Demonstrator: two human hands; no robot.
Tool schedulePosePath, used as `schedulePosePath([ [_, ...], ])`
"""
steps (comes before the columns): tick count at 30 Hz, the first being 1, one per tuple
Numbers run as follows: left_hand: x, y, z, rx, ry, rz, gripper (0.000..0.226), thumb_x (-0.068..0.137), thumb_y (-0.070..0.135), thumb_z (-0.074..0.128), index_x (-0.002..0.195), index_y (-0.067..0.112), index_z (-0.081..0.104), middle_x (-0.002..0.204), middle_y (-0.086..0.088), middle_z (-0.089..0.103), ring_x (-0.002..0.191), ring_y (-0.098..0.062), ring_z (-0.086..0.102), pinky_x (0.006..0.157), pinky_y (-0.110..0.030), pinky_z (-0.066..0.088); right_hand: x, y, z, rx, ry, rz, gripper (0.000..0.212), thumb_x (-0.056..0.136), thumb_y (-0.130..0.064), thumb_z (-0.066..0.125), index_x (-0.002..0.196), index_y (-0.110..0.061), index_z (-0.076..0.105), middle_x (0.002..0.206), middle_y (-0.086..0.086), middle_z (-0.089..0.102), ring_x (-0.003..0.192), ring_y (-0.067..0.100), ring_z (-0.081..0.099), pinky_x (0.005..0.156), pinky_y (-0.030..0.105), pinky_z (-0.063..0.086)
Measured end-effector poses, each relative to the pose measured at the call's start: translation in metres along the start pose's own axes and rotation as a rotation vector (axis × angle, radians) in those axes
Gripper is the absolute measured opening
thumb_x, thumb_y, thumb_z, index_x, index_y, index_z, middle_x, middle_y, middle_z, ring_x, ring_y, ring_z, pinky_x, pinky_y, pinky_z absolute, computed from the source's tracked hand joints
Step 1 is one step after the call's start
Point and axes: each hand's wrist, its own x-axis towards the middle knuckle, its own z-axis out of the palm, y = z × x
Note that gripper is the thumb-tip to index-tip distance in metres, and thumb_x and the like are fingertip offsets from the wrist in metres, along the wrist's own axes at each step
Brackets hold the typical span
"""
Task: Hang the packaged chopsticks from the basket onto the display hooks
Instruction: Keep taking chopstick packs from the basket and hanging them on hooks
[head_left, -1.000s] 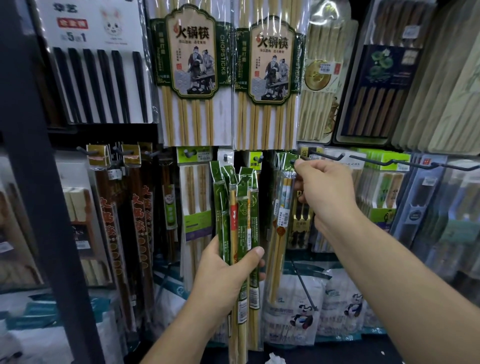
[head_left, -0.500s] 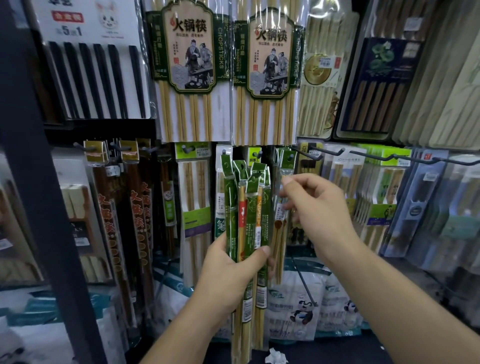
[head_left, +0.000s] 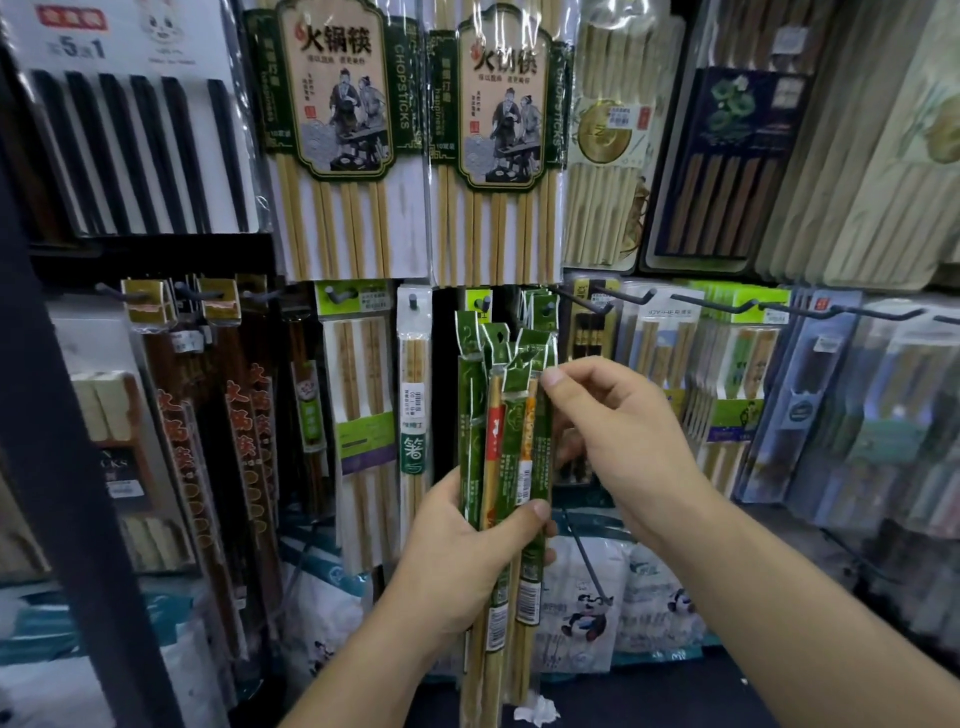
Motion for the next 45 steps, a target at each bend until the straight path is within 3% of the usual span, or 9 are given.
schedulePosePath([
  [5, 0.002, -0.003, 0.002, 0.022, 0.045, 0.007, 0.038, 0.088, 0.015, 0.08, 0.088, 0.052, 0.073, 0.092, 0.01, 0.08, 0.084, -0.009, 0.076, 0.065, -0.017, 0.058, 0.005, 0.0, -0.007, 0.066, 0.062, 0.018, 0.025, 0.1, -0.026, 0.063, 0.078, -0.026, 0.073, 0.079, 0.011, 0.062, 0.067, 0.017, 0.057, 0.056, 0.027, 0.05],
  [11, 0.006, -0.009, -0.007, -0.043, 0.093, -0.067, 0.017, 0.088, 0.014, 0.08, 0.098, 0.022, 0.07, 0.083, -0.01, 0.077, 0.074, -0.028, 0.077, 0.074, -0.043, 0.065, 0.033, -0.012, -0.022, 0.052, 0.282, -0.001, 0.021, 0.1, -0.025, 0.064, 0.081, -0.023, 0.071, 0.069, -0.002, 0.053, 0.06, 0.008, 0.051, 0.051, 0.021, 0.048],
  [18, 0.003, -0.006, -0.007, 0.007, 0.077, -0.069, 0.023, 0.089, 0.015, 0.079, 0.083, 0.037, 0.072, 0.077, -0.006, 0.076, 0.068, -0.029, 0.076, 0.063, -0.029, 0.061, 0.044, -0.01, -0.025, -0.002, 0.334, 0.052, 0.024, 0.1, -0.026, 0.063, 0.077, -0.022, 0.068, 0.057, -0.008, 0.045, 0.052, 0.006, 0.044, 0.054, 0.024, 0.046],
  [23, 0.003, -0.005, -0.007, 0.006, 0.08, -0.081, 0.017, 0.089, 0.015, 0.079, 0.093, 0.029, 0.07, 0.077, -0.007, 0.076, 0.069, -0.03, 0.076, 0.064, -0.031, 0.062, 0.044, -0.009, -0.024, 0.013, 0.34, 0.063, 0.027, 0.099, -0.025, 0.064, 0.073, -0.019, 0.064, 0.071, 0.006, 0.047, 0.065, 0.016, 0.044, 0.067, 0.033, 0.045],
  [30, 0.002, -0.003, -0.007, 0.025, 0.058, -0.067, 0.029, 0.09, 0.015, 0.078, 0.082, 0.043, 0.071, 0.079, -0.004, 0.076, 0.071, -0.03, 0.076, 0.067, -0.033, 0.062, 0.053, 0.005, -0.026, -0.065, 0.368, 0.069, 0.027, 0.098, -0.025, 0.065, 0.075, -0.01, 0.066, 0.05, -0.015, 0.045, 0.048, -0.004, 0.047, 0.074, 0.029, 0.046],
  [34, 0.002, -0.003, -0.007, 0.014, 0.058, -0.053, 0.025, 0.09, 0.014, 0.077, 0.089, 0.038, 0.069, 0.078, -0.006, 0.075, 0.071, -0.032, 0.076, 0.065, -0.029, 0.061, 0.056, 0.013, -0.029, -0.102, 0.356, 0.063, 0.027, 0.098, -0.032, 0.066, 0.081, -0.012, 0.072, 0.055, -0.012, 0.052, 0.056, -0.001, 0.053, 0.07, 0.029, 0.054],
  [39, 0.003, -0.004, -0.009, -0.033, 0.066, -0.066, 0.029, 0.088, 0.01, 0.079, 0.108, 0.024, 0.063, 0.082, -0.009, 0.074, 0.074, -0.032, 0.076, 0.068, -0.036, 0.064, 0.048, 0.018, -0.032, -0.115, 0.387, 0.054, 0.018, 0.096, -0.034, 0.069, 0.089, -0.017, 0.067, 0.081, 0.001, 0.063, 0.075, 0.014, 0.059, 0.077, 0.038, 0.056],
  [41, 0.003, -0.003, -0.009, -0.058, 0.052, -0.056, 0.028, 0.088, 0.006, 0.078, 0.104, 0.025, 0.066, 0.081, -0.011, 0.074, 0.075, -0.029, 0.075, 0.069, -0.039, 0.064, 0.04, 0.015, -0.032, -0.15, 0.411, 0.004, 0.02, 0.096, -0.036, 0.068, 0.089, -0.017, 0.065, 0.079, 0.004, 0.062, 0.073, 0.014, 0.058, 0.07, 0.034, 0.053],
  [45, 0.002, -0.003, -0.006, -0.062, 0.004, -0.036, 0.033, 0.088, 0.003, 0.077, 0.09, 0.036, 0.072, 0.086, -0.015, 0.076, 0.078, -0.031, 0.076, 0.069, -0.039, 0.064, 0.019, 0.002, -0.022, -0.199, 0.089, -0.023, 0.011, 0.094, -0.038, 0.067, 0.089, -0.029, 0.072, 0.082, -0.008, 0.074, 0.072, 0.0, 0.067, 0.061, 0.015, 0.051],
])
